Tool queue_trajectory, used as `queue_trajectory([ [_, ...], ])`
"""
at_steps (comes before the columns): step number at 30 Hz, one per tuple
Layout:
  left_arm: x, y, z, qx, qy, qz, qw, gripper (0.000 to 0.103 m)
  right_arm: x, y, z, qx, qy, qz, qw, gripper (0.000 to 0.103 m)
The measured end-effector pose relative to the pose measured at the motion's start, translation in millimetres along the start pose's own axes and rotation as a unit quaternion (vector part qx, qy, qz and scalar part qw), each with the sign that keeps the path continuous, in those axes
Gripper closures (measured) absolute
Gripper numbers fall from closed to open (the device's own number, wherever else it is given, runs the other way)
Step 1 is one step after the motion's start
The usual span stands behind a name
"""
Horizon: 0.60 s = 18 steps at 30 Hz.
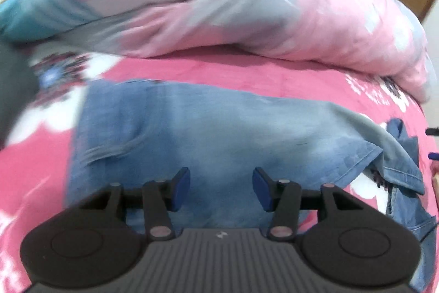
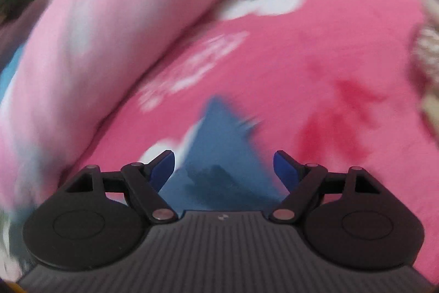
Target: Fold clothes
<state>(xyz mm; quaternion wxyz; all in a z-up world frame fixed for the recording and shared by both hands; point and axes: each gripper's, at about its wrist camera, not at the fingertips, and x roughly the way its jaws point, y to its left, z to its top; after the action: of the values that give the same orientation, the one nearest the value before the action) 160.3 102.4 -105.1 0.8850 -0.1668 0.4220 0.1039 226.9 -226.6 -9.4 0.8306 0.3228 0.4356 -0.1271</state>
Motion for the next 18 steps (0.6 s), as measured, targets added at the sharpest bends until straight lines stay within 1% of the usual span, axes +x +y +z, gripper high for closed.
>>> queue_trajectory([
  [1, 9.4, -9.5, 2.3, 0.013, 0.000, -0.001, 0.9999, 0.053, 6.6, -15.6, 12.2, 0.014, 0.004, -0.009, 1.000, 0.023],
  [4, 28.8, -29.2, 10.7, 0.047, 0.001, 0.000, 0.9989, 0.056, 28.9, -42.5, 29.3, 0.046, 0.020, -0.008, 0.999, 0.023],
  [8, 47.6, -45.3, 15.8, 0.085, -0.005, 0.015, 0.9962, 0.057, 60.5, -53.2, 43.5, 0.074, 0.032, 0.034, 0.996, 0.023],
  [10, 55.1, -49.2, 16.6, 0.099, -0.008, 0.029, 0.9946, 0.058, 74.6, -50.4, 50.7, 0.070, 0.032, 0.030, 0.997, 0.023],
  [11, 57.9, -50.2, 16.2, 0.105, -0.009, 0.036, 0.9938, 0.059, 80.7, -47.5, 53.4, 0.064, 0.033, 0.030, 0.997, 0.021],
  [14, 66.9, -54.2, 11.7, 0.124, -0.010, 0.054, 0.9907, 0.059, 95.6, -36.5, 58.8, 0.040, 0.034, 0.033, 0.998, 0.004],
  [16, 67.8, -58.6, 7.7, 0.141, -0.013, 0.066, 0.9877, 0.059, 98.7, -21.8, 56.6, 0.000, 0.041, 0.018, 0.999, 0.004],
  [17, 68.4, -60.0, 7.1, 0.143, -0.014, 0.070, 0.9871, 0.059, 98.3, -14.1, 54.2, -0.016, 0.049, 0.027, 0.998, 0.008],
  [18, 69.0, -60.7, 6.7, 0.143, -0.015, 0.074, 0.9869, 0.059, 97.7, -6.5, 51.7, -0.032, 0.057, 0.038, 0.997, 0.016],
])
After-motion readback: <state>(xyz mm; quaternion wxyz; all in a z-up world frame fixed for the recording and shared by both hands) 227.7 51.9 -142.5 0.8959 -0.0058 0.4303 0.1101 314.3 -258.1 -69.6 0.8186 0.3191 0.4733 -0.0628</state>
